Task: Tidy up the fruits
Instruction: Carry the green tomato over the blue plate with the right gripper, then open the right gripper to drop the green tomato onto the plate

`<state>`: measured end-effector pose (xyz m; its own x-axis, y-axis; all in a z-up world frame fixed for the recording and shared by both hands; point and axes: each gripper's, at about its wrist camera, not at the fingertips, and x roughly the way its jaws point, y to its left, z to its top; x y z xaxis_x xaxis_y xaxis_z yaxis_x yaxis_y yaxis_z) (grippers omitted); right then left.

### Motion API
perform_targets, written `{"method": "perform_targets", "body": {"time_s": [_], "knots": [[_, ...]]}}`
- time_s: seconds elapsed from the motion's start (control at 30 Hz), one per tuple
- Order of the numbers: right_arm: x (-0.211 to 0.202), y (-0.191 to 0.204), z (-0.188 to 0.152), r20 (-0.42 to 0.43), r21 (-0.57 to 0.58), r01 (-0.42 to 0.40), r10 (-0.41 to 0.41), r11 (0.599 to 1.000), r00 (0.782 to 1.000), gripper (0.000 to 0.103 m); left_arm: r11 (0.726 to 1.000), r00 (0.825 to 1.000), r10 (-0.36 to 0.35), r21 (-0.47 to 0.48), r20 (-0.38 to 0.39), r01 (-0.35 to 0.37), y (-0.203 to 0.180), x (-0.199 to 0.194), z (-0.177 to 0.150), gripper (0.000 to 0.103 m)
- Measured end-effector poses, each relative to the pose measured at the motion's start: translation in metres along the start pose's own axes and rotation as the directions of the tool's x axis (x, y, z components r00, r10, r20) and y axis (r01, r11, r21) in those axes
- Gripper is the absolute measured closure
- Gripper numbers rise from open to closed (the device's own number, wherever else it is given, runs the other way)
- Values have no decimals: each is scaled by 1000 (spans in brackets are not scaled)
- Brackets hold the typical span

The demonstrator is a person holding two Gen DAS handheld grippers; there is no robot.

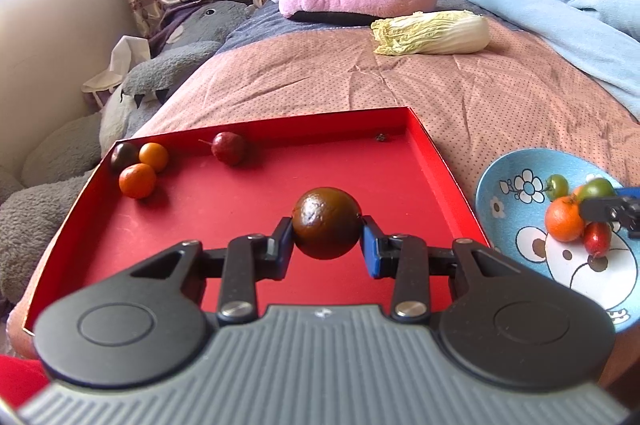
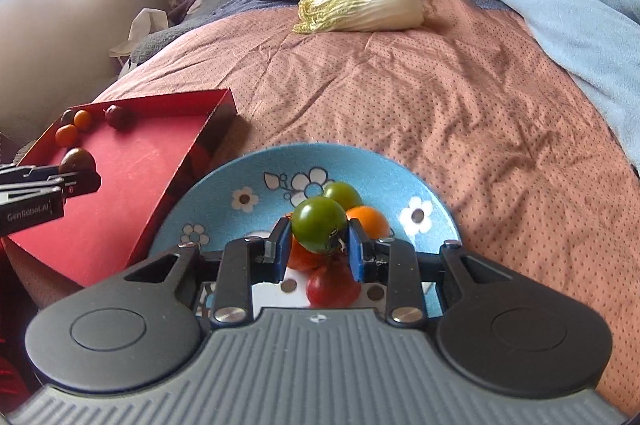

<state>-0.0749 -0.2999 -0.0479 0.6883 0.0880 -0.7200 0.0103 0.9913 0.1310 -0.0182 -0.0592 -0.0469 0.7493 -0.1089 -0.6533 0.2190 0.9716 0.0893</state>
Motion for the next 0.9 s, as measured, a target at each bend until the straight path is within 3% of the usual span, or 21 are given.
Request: {"method": "perform_targets", "body": {"time_s": [0.33, 0.53, 0.57, 0.63, 0.7, 0.9], "knots": [[27, 15, 26, 7, -34, 6, -5, 999, 1000, 69, 1000, 999, 14, -16, -32, -14, 2, 7, 0, 64], [33, 13, 20, -21, -21, 14, -15, 1000, 1000, 68, 1000, 999, 16, -24, -38, -17, 4, 7, -1, 64], [32, 12, 19, -21, -18, 14, -14, 1000, 1000, 66, 1000, 999, 17, -25, -40, -18, 5, 7, -1, 64], [26, 9, 15, -9, 4, 3, -3, 1000, 1000, 49, 999, 999, 19, -24, -44, -20, 4, 8, 0, 64], [17, 6, 11, 15, 22, -4, 4, 1000, 1000, 39, 1000, 999, 22, -19, -44, -23, 3, 9, 0, 64], [-10, 5, -3, 29, 29, -43, 42, 999, 999, 39, 1000, 999, 30, -7, -35, -31, 2, 7, 0, 64]]}}
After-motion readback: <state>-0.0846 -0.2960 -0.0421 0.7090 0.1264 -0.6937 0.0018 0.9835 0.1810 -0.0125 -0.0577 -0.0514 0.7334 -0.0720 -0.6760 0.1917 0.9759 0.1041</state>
